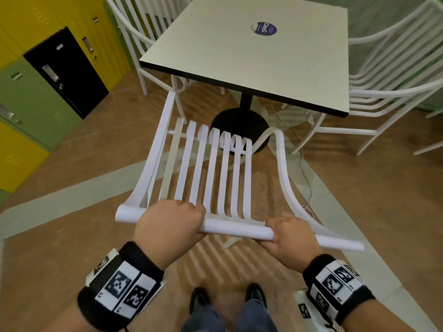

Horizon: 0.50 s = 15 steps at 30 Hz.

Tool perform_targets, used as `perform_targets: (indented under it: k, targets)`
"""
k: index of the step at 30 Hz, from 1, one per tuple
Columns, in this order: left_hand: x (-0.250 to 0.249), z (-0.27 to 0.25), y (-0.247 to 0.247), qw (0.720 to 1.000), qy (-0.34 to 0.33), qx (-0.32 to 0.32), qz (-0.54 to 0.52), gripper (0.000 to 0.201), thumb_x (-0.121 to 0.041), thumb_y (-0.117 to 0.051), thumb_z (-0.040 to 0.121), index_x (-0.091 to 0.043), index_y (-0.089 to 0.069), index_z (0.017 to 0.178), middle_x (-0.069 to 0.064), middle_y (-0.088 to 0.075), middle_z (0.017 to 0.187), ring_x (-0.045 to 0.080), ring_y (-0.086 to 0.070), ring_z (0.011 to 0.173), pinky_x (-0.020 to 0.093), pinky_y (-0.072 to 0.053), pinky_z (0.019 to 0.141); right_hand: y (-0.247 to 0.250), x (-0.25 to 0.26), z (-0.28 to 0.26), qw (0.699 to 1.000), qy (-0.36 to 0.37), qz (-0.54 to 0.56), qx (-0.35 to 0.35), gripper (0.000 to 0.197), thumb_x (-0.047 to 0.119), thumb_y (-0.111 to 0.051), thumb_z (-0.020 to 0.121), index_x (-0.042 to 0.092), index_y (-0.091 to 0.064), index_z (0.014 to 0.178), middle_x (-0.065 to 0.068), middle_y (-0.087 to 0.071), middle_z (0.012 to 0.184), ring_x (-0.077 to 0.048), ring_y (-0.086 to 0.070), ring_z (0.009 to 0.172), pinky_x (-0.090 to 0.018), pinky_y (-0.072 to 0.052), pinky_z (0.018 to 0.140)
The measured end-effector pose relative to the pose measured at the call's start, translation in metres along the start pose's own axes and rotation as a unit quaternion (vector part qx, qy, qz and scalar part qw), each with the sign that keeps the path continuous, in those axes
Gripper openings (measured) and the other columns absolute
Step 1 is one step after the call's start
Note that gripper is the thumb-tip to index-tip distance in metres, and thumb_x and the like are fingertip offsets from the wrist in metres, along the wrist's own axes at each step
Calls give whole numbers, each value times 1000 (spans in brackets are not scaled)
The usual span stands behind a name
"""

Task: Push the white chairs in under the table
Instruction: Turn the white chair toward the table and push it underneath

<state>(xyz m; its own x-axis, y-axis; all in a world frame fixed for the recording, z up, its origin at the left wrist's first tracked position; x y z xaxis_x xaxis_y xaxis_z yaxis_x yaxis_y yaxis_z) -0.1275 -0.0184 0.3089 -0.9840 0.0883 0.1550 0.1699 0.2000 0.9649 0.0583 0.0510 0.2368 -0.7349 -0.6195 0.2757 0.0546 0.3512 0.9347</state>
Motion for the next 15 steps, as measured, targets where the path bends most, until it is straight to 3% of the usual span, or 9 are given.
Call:
perform_targets:
  k: [3,5,7,10,12,15]
  targets:
    - [10,-7,-9,999,-13,-18,-26,37,-47,-85,52,-23,-56,57,-5,-50,38,14,-44,28,21,-22,39,4,10,2,999,0,-31,5,38,46,-84,52,29,-51,52,11,-30,47,-7,-28,45,-11,-8,43]
    - [21,-14,-25,999,-6,-6,-52,39,-47,-85,50,-26,-54,56,-5,-48,38,13,-44,28,19,-22,39,-1,22,6,998,13,-57,13,38,50,-82,51,29,-51,52,8,-40,42,-8,-34,41,-16,-16,37]
    - [34,-21,-48,997,10,9,-75,39,-48,-86,50,-27,-54,58,-5,-49,40,13,-46,30,19,-23,40,-9,33,10,995,29,-90,22,35,52,-78,56,27,-53,56,6,-51,45,-11,-45,43,-23,-25,38]
    - [40,-22,-81,994,18,28,-103,38,-49,-85,53,-29,-53,60,-5,-51,41,12,-46,31,19,-23,40,-14,41,15,995,33,-90,26,28,49,-65,76,22,-61,74,1,-64,64,-19,-56,62,-31,-36,50]
    - [45,-13,-94,995,11,17,-100,39,-49,-85,54,-30,-51,59,-6,-51,41,11,-46,31,19,-22,41,-16,43,21,997,20,-70,23,26,46,-58,84,20,-61,85,-1,-66,76,-21,-57,74,-32,-38,58]
    - [66,-3,-99,995,22,-4,-99,44,-48,-84,55,-31,-43,57,-8,-52,44,12,-41,33,19,-24,43,-23,56,30,998,3,-50,26,28,46,-53,89,19,-60,93,-2,-65,83,-19,-51,76,-32,-36,60]
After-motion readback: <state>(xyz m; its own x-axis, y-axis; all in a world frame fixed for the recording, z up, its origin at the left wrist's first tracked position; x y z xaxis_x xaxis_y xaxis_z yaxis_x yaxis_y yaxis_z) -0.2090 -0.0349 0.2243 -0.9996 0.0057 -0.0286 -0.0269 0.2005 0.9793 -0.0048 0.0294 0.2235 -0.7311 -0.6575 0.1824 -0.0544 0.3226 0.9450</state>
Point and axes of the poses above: each hand's wrist, its own z-axis towards the middle knuckle, its own y-axis out of the back of the hand, x = y × z, the point moved 6 cm from there along z, towards the middle knuckle
